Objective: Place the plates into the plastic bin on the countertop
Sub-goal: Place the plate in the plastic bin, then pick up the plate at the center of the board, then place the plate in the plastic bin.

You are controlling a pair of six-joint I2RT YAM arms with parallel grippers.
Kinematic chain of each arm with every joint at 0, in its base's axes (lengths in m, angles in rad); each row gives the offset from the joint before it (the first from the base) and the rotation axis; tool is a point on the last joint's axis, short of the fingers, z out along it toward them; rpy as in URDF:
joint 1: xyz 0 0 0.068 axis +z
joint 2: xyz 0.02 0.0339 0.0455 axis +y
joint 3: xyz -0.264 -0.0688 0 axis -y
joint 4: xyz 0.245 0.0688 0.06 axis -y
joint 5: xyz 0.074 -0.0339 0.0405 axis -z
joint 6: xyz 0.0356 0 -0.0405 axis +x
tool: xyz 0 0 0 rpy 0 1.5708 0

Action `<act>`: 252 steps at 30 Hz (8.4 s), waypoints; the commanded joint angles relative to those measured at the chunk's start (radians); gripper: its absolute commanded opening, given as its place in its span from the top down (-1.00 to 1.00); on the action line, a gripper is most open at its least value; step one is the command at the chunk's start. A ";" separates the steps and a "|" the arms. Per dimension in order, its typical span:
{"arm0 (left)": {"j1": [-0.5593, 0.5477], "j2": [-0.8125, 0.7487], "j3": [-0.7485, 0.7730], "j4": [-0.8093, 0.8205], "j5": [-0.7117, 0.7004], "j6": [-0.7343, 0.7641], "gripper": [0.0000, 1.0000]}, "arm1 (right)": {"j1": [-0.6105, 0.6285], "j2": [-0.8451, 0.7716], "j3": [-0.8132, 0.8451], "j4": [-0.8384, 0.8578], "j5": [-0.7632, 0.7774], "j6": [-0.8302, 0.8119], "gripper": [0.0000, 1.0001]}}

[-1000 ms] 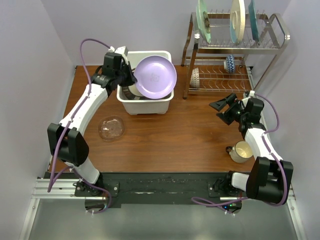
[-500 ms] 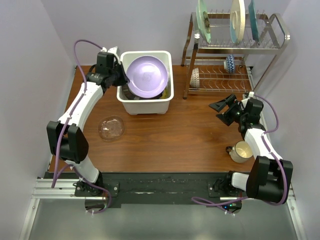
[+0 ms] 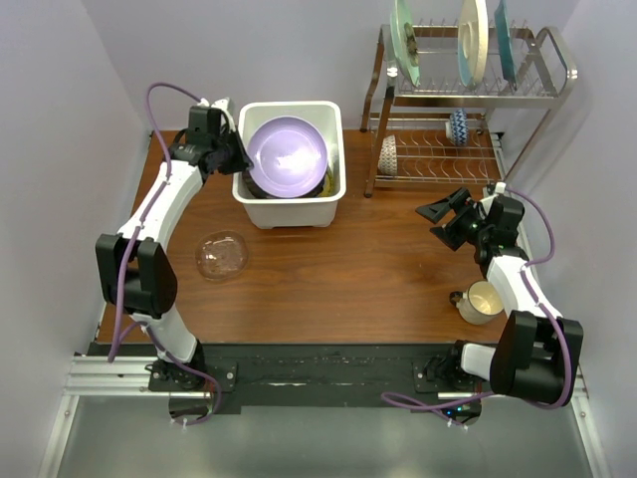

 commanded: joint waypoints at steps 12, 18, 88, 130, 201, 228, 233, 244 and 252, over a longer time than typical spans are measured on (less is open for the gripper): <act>0.017 0.031 0.049 0.039 0.080 0.014 -0.30 | -0.004 -0.040 0.022 -0.042 -0.020 -0.070 -0.74; 0.017 -0.054 0.014 0.065 0.041 0.029 -0.75 | -0.006 -0.051 0.016 -0.067 -0.023 -0.089 -0.75; 0.408 -0.418 -0.474 0.193 0.262 0.089 -1.00 | 1.155 0.851 0.857 -0.108 0.477 -0.032 -0.29; 0.454 -0.415 -0.523 0.243 0.371 0.068 -0.99 | 1.332 0.995 0.679 0.435 1.051 0.197 0.04; 0.492 -0.401 -0.566 0.285 0.389 0.042 -0.99 | 1.277 0.360 0.266 0.498 1.043 0.137 1.00; 0.491 -0.391 -0.580 0.291 0.388 0.042 -0.99 | 1.068 0.303 0.508 0.214 0.956 0.048 1.00; 0.491 -0.381 -0.580 0.292 0.389 0.039 -1.00 | 1.011 0.354 0.599 0.168 0.910 0.031 1.00; 0.491 -0.377 -0.583 0.301 0.408 0.037 -1.00 | 0.918 0.480 0.761 0.098 0.838 0.017 1.00; 0.489 -0.378 -0.595 0.317 0.431 0.031 -1.00 | 0.875 0.613 0.890 0.028 0.779 0.016 1.00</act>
